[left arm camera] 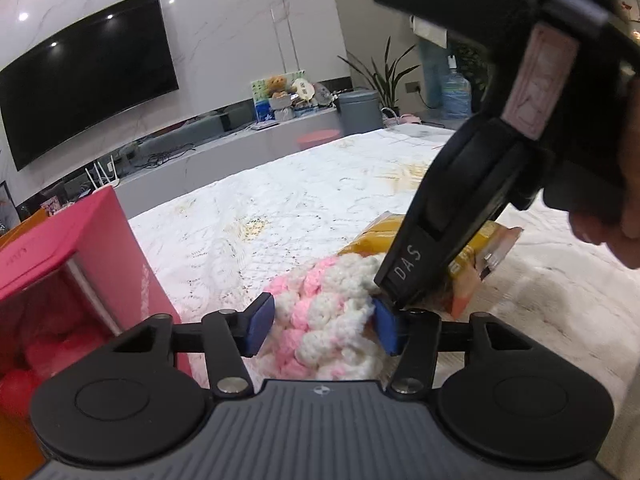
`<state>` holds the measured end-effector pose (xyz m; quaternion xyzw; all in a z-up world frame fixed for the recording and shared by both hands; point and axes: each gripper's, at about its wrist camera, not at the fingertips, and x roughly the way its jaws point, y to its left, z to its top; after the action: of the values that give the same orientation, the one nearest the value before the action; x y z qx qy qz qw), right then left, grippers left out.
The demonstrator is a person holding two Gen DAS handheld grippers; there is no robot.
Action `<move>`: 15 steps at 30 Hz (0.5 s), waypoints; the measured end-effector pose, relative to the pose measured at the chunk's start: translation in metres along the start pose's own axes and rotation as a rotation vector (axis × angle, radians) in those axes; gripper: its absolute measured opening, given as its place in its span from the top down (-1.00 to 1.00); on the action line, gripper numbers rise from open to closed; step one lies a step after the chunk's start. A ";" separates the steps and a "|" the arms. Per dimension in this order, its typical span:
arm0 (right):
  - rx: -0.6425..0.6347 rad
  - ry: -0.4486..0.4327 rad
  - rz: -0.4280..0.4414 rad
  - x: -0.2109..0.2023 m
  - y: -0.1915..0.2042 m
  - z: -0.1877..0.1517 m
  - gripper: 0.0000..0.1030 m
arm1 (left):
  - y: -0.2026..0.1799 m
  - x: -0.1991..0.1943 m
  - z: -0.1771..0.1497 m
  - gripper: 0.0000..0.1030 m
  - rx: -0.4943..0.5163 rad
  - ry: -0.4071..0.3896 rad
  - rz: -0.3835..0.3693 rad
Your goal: Organize soft objects
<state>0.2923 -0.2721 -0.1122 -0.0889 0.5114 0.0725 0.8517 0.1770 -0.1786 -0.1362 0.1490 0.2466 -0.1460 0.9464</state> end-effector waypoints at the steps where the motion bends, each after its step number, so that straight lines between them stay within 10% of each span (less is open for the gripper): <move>1: -0.001 -0.002 0.000 0.002 0.000 0.002 0.04 | 0.000 0.003 0.000 -0.29 0.009 -0.008 0.008; 5: 0.017 -0.005 0.022 0.006 -0.007 0.006 0.03 | 0.007 0.009 0.000 -0.08 -0.023 -0.004 -0.053; 9: 0.042 -0.021 0.023 0.008 -0.009 0.008 0.04 | 0.006 -0.002 -0.001 0.65 -0.019 -0.061 -0.022; 15: 0.006 -0.033 -0.010 0.006 0.000 0.008 0.05 | 0.008 -0.018 0.000 0.70 -0.039 -0.084 -0.004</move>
<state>0.3021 -0.2695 -0.1134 -0.0874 0.4973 0.0683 0.8605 0.1651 -0.1681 -0.1256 0.1240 0.2098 -0.1492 0.9583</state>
